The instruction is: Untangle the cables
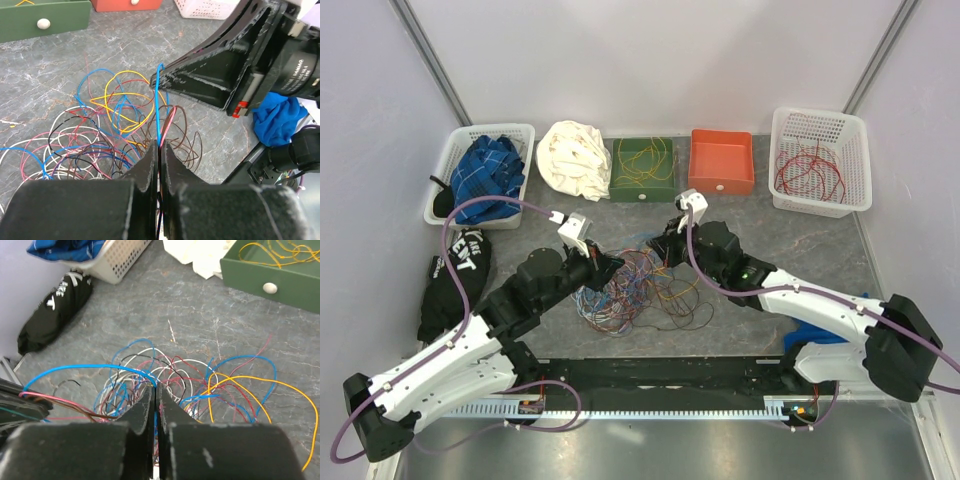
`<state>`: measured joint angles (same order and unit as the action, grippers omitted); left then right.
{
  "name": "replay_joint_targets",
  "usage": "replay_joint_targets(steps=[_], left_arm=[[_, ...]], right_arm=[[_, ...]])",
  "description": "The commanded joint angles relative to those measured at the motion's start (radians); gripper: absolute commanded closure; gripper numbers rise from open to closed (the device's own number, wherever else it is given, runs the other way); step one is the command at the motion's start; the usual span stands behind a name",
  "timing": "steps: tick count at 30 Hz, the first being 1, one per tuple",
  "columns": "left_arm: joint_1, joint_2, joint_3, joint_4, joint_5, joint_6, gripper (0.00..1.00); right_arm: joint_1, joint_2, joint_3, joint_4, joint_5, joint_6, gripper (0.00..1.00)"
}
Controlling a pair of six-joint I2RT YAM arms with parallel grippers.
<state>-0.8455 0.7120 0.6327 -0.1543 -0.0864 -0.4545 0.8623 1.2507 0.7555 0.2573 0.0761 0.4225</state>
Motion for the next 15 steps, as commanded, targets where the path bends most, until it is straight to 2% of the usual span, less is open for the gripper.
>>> replay_joint_targets(steps=[1,2,3,5,6,7,9,13,15], left_arm=[[0.003,0.001,0.005,0.004,-0.062,-0.003,0.93],[0.003,0.004,0.007,-0.007,-0.079,-0.010,0.83],[0.003,0.006,0.015,-0.019,-0.097,-0.013,0.61],[0.003,0.007,0.027,-0.049,-0.145,-0.019,0.43],[0.003,0.001,0.036,-0.057,-0.162,-0.024,0.30],[0.003,-0.003,0.038,-0.065,-0.203,-0.033,0.23],[0.003,-0.034,0.033,-0.076,-0.248,-0.062,0.01],[0.003,-0.077,0.021,-0.067,-0.325,-0.073,0.00],[0.003,-0.083,-0.010,0.025,-0.317,-0.035,0.00]], right_arm=[[0.003,-0.101,0.047,0.014,0.076,-0.001,1.00],[0.003,-0.121,0.054,-0.002,0.109,-0.005,1.00],[0.003,-0.160,0.065,-0.022,0.125,-0.010,1.00],[0.003,-0.189,0.117,-0.099,0.155,-0.030,1.00],[0.003,-0.210,0.140,-0.128,0.184,-0.037,1.00],[0.003,-0.215,0.189,-0.188,0.194,-0.047,1.00],[0.003,-0.230,0.235,-0.234,0.217,-0.067,1.00],[0.003,-0.238,0.347,-0.347,0.231,-0.082,1.00],[0.004,-0.237,0.378,-0.375,0.226,-0.077,1.00]])
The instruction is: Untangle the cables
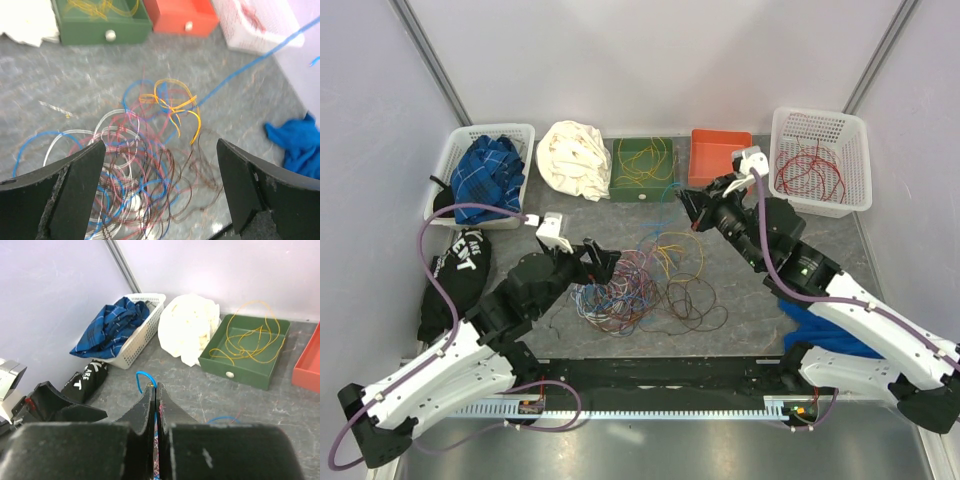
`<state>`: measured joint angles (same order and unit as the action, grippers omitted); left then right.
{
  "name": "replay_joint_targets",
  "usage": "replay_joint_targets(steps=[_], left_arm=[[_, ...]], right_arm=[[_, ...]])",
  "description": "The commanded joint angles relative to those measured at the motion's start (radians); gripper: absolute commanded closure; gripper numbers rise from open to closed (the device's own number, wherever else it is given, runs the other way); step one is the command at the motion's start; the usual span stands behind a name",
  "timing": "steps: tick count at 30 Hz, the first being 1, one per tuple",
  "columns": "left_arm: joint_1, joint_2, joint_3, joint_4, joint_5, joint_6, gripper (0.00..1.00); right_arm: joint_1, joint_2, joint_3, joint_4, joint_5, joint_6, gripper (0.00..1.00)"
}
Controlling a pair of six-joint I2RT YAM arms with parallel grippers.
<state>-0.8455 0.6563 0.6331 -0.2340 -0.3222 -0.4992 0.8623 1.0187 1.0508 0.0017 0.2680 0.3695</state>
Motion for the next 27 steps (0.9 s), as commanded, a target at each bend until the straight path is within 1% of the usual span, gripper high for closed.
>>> replay_joint_targets(steps=[1,2,3,4,5,6,7,9,10,13,14,19,24,27], left_arm=[[0.003,-0.029,-0.025,0.148,-0.054,0.042,0.00],[0.003,-0.029,-0.068,0.213,-0.029,0.060,0.00],[0.003,-0.029,-0.094,0.352,0.001,0.079,0.00],[0.003,-0.021,-0.122,0.434,0.062,0.099,0.00],[0.003,-0.015,-0.175,0.505,0.090,0.105,0.00],[0.003,-0.008,-0.203,0.673,0.118,0.116,0.00],[0.003,0.017,-0.231,0.752,0.173,0.134,0.00],[0.002,0.052,-0.294,0.893,0.215,0.134,0.00],[-0.001,0.095,-0.306,1.003,0.254,0.142,0.00],[-0.021,0.172,-0.311,1.100,0.255,0.152,0.00],[-0.035,0.222,-0.297,1.117,0.255,0.163,0.00],[-0.055,0.360,-0.248,1.196,0.247,0.203,0.01],[-0.055,0.505,-0.178,1.214,0.230,0.220,0.12],[-0.053,0.549,-0.168,1.254,0.206,0.220,0.21]], right_arm=[[0.003,-0.002,0.110,-0.144,0.031,-0.021,1.00],[0.004,0.000,0.123,-0.155,0.027,-0.015,1.00],[0.004,0.001,0.136,-0.166,0.024,-0.001,1.00],[0.003,0.001,0.159,-0.186,0.014,0.005,1.00],[0.003,0.003,0.172,-0.195,0.011,0.012,1.00],[0.001,0.006,0.195,-0.204,0.008,0.019,1.00],[0.003,0.007,0.205,-0.225,0.001,0.026,1.00],[0.003,0.011,0.230,-0.242,-0.007,0.035,1.00],[0.001,0.011,0.236,-0.256,-0.015,0.043,1.00],[0.003,0.008,0.245,-0.270,-0.030,0.057,1.00],[0.003,0.001,0.247,-0.270,-0.038,0.060,1.00],[0.001,-0.009,0.245,-0.273,-0.059,0.072,1.00],[0.003,-0.032,0.233,-0.279,-0.073,0.086,1.00],[0.004,-0.048,0.227,-0.289,-0.070,0.086,1.00]])
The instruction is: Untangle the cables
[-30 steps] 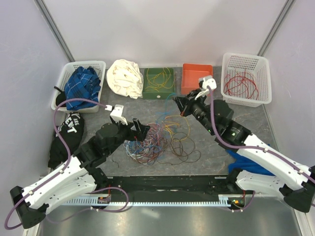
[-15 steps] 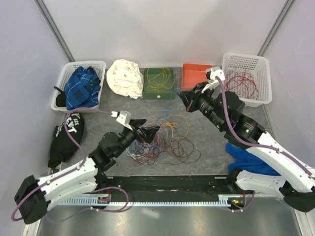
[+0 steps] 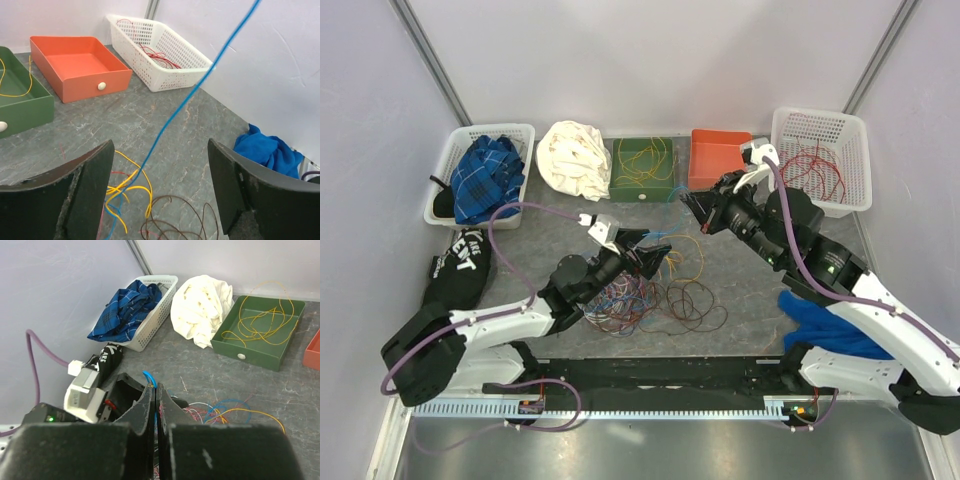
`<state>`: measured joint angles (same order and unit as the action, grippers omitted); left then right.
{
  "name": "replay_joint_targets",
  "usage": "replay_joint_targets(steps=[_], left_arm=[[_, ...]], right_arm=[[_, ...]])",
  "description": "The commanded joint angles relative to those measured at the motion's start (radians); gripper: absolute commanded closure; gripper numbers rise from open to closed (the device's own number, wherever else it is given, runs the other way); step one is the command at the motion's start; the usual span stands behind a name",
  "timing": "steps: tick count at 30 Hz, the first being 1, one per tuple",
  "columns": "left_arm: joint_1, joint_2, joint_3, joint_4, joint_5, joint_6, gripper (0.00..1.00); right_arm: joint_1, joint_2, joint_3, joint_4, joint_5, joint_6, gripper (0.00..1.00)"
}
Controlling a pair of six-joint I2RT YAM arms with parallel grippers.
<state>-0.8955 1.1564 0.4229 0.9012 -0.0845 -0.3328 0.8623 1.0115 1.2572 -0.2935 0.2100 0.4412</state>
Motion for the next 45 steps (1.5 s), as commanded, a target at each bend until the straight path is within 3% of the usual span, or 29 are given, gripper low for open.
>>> replay_joint_targets(steps=[1,9,10,11,13,14,15,16,17,18,20,21,24,31,38,45], left_arm=[[-0.005,0.072,0.045,0.122,-0.040,0.055,0.22],[-0.003,0.172,0.129,0.122,-0.043,0.101,0.51],[-0.003,0.180,0.137,0.116,-0.040,0.109,0.57],[-0.005,0.183,0.152,0.107,-0.038,0.110,0.75],[-0.003,0.171,0.172,0.073,-0.055,0.107,0.96],[-0.003,0.145,0.177,0.024,-0.067,0.104,0.98],[-0.005,0.126,0.183,-0.005,-0.096,0.100,0.98],[-0.003,0.102,0.209,-0.046,-0.116,0.095,0.98],[-0.003,0.071,0.240,-0.206,-0.142,0.087,0.98],[-0.003,0.027,0.282,-0.304,-0.197,0.072,0.98],[0.006,0.000,0.462,-0.537,-0.239,0.058,0.98],[0.010,-0.006,0.528,-0.741,-0.247,0.048,0.98],[0.013,0.002,0.762,-0.991,-0.210,0.064,0.98],[0.013,0.072,1.172,-1.240,-0.139,0.080,0.98],[0.013,0.129,1.367,-1.301,-0.126,0.107,0.98],[0.013,0.193,1.468,-1.349,-0.063,0.087,0.98]], right_arm=[[0.003,-0.042,0.016,0.005,-0.012,0.017,1.00],[0.003,-0.074,-0.013,0.005,-0.017,0.033,1.00],[0.003,-0.077,-0.015,0.005,-0.017,0.034,1.00],[0.003,-0.086,-0.018,0.005,-0.015,0.037,1.00],[0.003,-0.102,-0.022,-0.002,-0.008,0.037,1.00],[0.003,-0.108,-0.025,-0.006,0.000,0.033,1.00],[0.003,-0.116,-0.031,-0.013,0.008,0.030,0.99],[0.003,-0.134,-0.039,-0.018,0.011,0.022,0.89],[0.003,-0.145,-0.045,-0.018,0.020,0.007,0.58],[0.003,-0.158,-0.064,-0.022,0.055,0.005,0.45],[0.001,-0.195,-0.087,-0.027,0.090,-0.001,0.26],[0.003,-0.208,-0.113,-0.029,0.120,-0.012,0.24],[0.003,-0.255,-0.175,-0.026,0.152,-0.016,0.20],[0.003,-0.321,-0.294,0.010,0.143,-0.019,0.20],[0.003,-0.337,-0.378,0.094,0.066,-0.036,0.22],[0.003,-0.269,-0.407,0.318,-0.073,-0.067,0.23]])
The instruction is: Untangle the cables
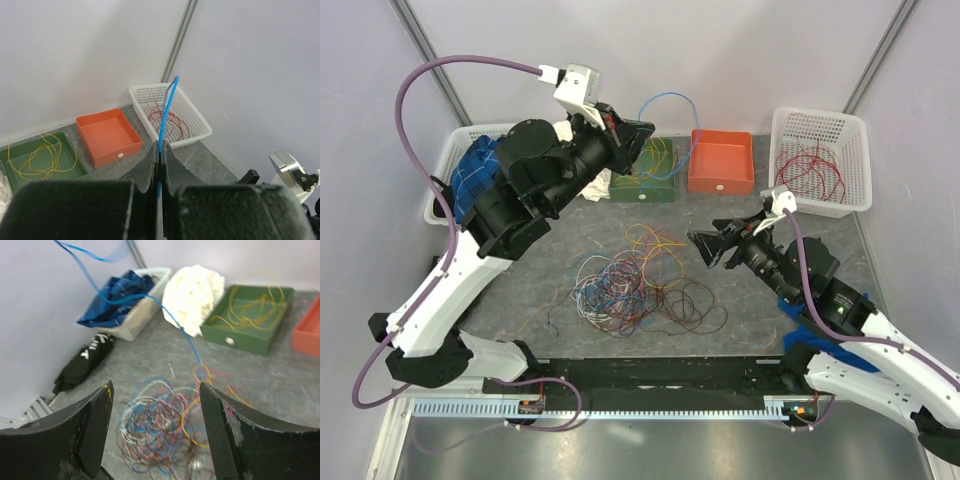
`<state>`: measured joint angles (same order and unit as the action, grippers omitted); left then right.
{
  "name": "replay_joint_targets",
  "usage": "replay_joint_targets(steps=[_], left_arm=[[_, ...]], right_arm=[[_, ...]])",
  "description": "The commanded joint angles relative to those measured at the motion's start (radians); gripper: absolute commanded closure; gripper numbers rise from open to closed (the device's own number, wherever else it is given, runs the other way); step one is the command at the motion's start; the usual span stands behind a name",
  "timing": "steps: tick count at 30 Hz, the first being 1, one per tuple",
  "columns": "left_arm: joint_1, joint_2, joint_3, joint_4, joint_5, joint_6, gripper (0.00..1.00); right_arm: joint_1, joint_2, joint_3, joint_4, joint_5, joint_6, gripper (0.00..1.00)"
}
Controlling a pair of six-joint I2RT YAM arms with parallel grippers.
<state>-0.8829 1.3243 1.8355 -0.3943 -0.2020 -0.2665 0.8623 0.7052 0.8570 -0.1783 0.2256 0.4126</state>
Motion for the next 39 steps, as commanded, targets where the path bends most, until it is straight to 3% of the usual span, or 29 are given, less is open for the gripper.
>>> replay_joint_targets(steps=[1,6,9,14,20,24,27,29,33,34,35,39], left_arm=[[0.001,0.030,0.068,-0.057,0.059,0.018,0.98],[0.001,0.047,0.090,-0.069,0.064,0.015,0.98],[0.001,0.055,0.097,-0.069,0.070,0.012,0.98],[0.001,0.056,0.100,-0.074,0.073,0.012,0.98],[0.001,0.046,0.082,-0.080,0.075,0.009,0.98],[0.001,0.027,0.058,-0.078,0.062,0.012,0.98],[0.001,0.015,0.039,-0.080,0.043,0.021,0.98],[0.001,0.006,0.030,-0.080,0.027,0.027,0.98],[0.001,0.003,0.019,-0.080,0.004,0.036,0.98],[0.001,0.003,0.019,-0.080,0.003,0.038,0.98],[0.001,0.009,0.019,-0.080,-0.007,0.042,0.98],[0.012,0.027,0.015,-0.081,-0.057,0.067,0.98]], right_arm=[[0.003,0.069,-0.010,0.224,-0.097,-0.043,0.23],[0.003,0.157,-0.056,0.411,-0.101,-0.103,0.15],[0.006,0.221,-0.101,0.500,-0.002,-0.167,0.14],[0.004,0.355,-0.174,0.667,0.144,-0.207,0.19],[0.004,0.474,-0.164,0.864,0.179,-0.233,0.24],[0.004,0.557,-0.105,0.893,0.167,-0.242,0.28],[0.009,0.566,-0.099,0.942,0.150,-0.236,0.35],[0.017,0.560,-0.096,0.950,0.133,-0.233,0.45],[0.038,0.518,-0.111,0.961,0.118,-0.236,0.74],[0.044,0.507,-0.111,0.950,0.115,-0.227,0.89],[0.047,0.496,-0.111,0.926,0.104,-0.222,0.97],[0.070,0.389,-0.067,0.760,0.060,-0.175,1.00]])
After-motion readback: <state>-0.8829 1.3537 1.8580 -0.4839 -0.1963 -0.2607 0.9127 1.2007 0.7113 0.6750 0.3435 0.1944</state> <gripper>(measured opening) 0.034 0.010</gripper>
